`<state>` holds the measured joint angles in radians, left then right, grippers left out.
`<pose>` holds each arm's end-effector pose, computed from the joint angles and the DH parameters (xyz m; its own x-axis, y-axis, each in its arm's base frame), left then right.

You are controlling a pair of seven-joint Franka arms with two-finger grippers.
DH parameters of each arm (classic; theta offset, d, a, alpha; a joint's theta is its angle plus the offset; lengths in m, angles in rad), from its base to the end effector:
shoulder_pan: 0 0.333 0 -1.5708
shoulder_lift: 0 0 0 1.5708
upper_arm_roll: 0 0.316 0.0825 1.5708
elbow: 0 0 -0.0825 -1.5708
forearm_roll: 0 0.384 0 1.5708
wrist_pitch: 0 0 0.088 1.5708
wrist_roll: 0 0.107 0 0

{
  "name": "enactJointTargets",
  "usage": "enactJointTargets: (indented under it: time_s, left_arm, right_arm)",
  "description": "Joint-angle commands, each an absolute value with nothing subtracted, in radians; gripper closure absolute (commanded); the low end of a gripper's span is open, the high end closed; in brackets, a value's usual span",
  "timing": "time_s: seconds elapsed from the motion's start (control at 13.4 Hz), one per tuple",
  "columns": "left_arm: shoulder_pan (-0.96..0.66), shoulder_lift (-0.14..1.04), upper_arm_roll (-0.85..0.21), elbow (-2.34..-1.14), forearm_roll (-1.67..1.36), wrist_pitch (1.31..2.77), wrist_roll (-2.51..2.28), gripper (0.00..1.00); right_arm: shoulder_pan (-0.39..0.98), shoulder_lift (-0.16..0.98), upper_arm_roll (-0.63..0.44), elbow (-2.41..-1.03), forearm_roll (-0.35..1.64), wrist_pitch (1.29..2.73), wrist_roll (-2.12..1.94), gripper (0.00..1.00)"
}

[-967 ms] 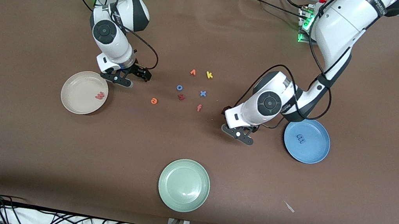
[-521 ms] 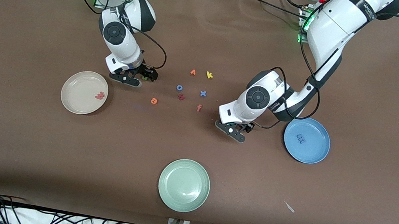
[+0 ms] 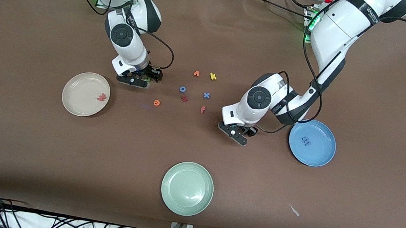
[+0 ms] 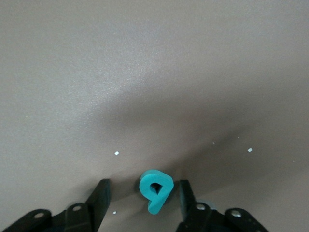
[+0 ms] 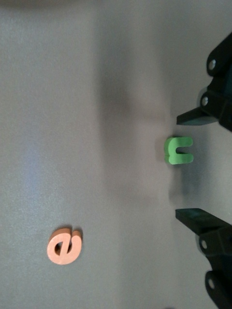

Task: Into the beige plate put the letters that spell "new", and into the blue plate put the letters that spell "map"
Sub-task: 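Carry the teal letter to the blue plate while the right gripper grasps the green letter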

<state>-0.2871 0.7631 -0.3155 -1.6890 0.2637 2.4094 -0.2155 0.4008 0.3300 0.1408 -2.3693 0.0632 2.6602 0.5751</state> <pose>0.5683 -0.3637 0.1705 0.8769 -0.4807 -0.0007 -0.4803 -0.8762 0.0410 0.4309 0.2606 0.1847 0.9928 -0.0949 -0.0725 -0.0980 -0.9944 -0.0395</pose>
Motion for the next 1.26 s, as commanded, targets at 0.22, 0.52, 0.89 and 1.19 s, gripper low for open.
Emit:
enactJointTargets:
  time_s: [0.22,0.52,0.89,1.19]
  left_arm:
    - [-0.278,0.753,-0.313,-1.675,0.296,2.407,-0.227,0.8]
    - [-0.216,0.69,-0.321,-1.661,0.288,2.327,-0.204,0.82]
    - [-0.094,0.618,-0.322,-1.658,0.279,2.179,-0.011,0.83]
    - [0.017,0.577,-0.325,-1.663,0.253,2.064,0.157,0.79]
  right_arm:
    - [0.403,0.324,0.138,-2.41,0.055,2.714,0.512,0.36]
    - [0.402,0.324,0.132,-2.411,0.055,2.714,0.485,0.42]
    - [0.402,0.325,0.132,-2.41,0.055,2.715,0.462,0.52]
    - [0.402,0.325,0.132,-2.41,0.055,2.715,0.431,0.59]
